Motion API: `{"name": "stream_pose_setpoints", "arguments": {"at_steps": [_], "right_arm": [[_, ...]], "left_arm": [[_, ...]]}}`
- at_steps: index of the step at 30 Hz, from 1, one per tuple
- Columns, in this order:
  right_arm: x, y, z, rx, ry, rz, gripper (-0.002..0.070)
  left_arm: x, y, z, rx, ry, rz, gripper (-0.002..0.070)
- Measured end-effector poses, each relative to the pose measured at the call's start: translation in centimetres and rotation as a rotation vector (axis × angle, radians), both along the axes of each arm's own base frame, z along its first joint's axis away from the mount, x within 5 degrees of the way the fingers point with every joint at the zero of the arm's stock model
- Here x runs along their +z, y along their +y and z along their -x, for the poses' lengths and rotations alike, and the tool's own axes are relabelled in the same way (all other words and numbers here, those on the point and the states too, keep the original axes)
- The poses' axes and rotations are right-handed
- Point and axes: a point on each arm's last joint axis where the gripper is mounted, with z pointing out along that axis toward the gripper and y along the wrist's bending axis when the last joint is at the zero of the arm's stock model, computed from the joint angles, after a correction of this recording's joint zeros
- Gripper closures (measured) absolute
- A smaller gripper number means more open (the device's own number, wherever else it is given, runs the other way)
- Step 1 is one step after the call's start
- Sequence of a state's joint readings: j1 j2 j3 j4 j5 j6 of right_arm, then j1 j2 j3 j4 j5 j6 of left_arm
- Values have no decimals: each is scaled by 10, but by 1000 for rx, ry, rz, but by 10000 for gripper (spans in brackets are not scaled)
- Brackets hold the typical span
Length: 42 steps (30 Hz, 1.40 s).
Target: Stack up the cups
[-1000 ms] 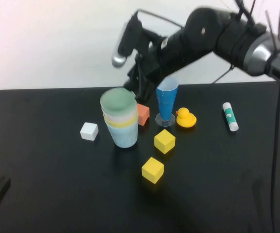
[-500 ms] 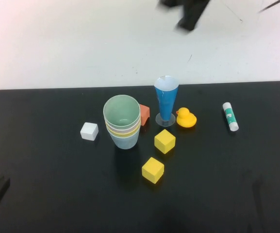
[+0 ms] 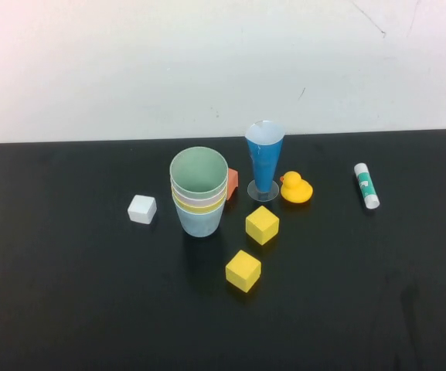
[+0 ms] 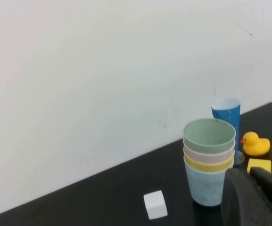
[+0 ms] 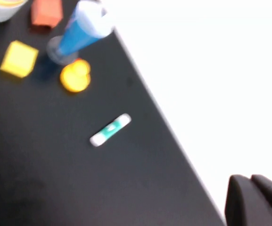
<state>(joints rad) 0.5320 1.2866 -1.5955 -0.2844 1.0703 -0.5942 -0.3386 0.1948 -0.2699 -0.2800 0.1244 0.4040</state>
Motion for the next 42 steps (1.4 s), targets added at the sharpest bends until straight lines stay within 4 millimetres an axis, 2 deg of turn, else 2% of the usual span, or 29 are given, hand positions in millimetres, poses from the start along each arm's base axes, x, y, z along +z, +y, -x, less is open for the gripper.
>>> {"name": "stream_pose_setpoints", "arguments": {"at_steps": [1,6,10,14,20,25,28,42], "right_arm": [[-4,-6,10,-10,-9,-25,678],[-49,-28,52,-53,-12,-132,678],[-91,-47,87,-89,-12,-218,678],[-139,-60,112,-130,14,-286,678],[-188,-74,139,-166,47,-346,678],[-209,-77,150,-184,111,-379,678],[-214,-78,152,-194,136,-371,678],[-214,-78,152,-194,137,-373,678]], "left_arm": [[0,0,0,-1,5,0,676],[-4,0,0,-4,26,5,677],[-12,-1,-1,-5,53,1,676],[-23,-1,-3,-4,85,-3,676],[-44,-3,-3,-10,226,59,676],[-49,-4,-2,-14,285,77,677],[-48,-4,-2,-11,272,87,676],[-47,-3,-3,-9,261,91,676]]}}
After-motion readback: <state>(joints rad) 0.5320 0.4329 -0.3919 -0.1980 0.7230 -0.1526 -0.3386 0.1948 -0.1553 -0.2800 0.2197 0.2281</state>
